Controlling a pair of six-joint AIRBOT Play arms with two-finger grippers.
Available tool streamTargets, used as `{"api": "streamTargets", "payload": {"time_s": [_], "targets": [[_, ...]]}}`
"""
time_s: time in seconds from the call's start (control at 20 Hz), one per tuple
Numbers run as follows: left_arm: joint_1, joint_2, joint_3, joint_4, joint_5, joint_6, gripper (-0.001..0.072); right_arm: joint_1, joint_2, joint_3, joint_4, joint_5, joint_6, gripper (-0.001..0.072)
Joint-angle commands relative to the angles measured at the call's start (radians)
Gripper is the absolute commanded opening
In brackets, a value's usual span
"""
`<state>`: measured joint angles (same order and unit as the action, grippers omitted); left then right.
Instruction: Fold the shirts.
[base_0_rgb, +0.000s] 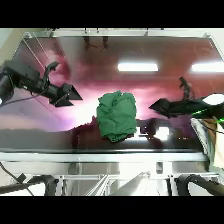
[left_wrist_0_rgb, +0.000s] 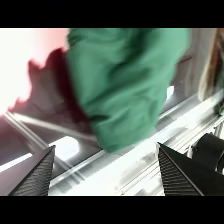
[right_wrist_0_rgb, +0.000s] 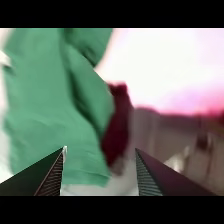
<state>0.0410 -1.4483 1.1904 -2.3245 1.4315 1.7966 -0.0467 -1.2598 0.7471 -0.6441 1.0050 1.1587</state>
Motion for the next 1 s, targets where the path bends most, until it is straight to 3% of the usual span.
{"api": "streamTargets", "payload": {"time_s": [0.0, 0.1, 0.4, 0.55, 0.6, 0.65, 0.85, 0.95], "targets": [[0.011, -0.047, -0.172, -0.097, -0.101, 0.110, 0.0677, 0.093, -0.192, 0.008, 0.006, -0.016, -0.028, 0.0502], [-0.040, -0.117, -0.216, -0.168, -0.160, 0.165, 0.0306, 0.162, -0.256, 0.017, 0.068, -0.049, -0.039, 0.0502], [-0.243, -0.320, -0.106, -0.217, -0.209, 0.181, 0.0290, 0.272, -0.349, 0.127, 0.216, -0.062, -0.090, 0.0495], [-0.317, -0.376, 0.014, -0.217, -0.198, 0.177, 0.0272, 0.272, -0.348, 0.191, 0.222, -0.016, -0.090, 0.0175], [-0.329, -0.384, 0.053, -0.216, -0.185, 0.177, 0.0072, 0.268, -0.346, 0.213, 0.222, 0.023, -0.090, 0.0057], [-0.333, -0.383, 0.092, -0.217, -0.158, 0.177, 0.0019, 0.261, -0.339, 0.235, 0.222, 0.061, -0.090, 0.0024], [-0.268, -0.257, 0.282, -0.214, 0.069, 0.163, 0.0018, 0.187, -0.178, 0.359, 0.223, 0.251, -0.089, 0.0023], [-0.191, -0.135, 0.377, -0.206, 0.132, 0.101, 0.0017, 0.102, -0.029, 0.446, 0.225, 0.273, -0.077, 0.0024]]}}
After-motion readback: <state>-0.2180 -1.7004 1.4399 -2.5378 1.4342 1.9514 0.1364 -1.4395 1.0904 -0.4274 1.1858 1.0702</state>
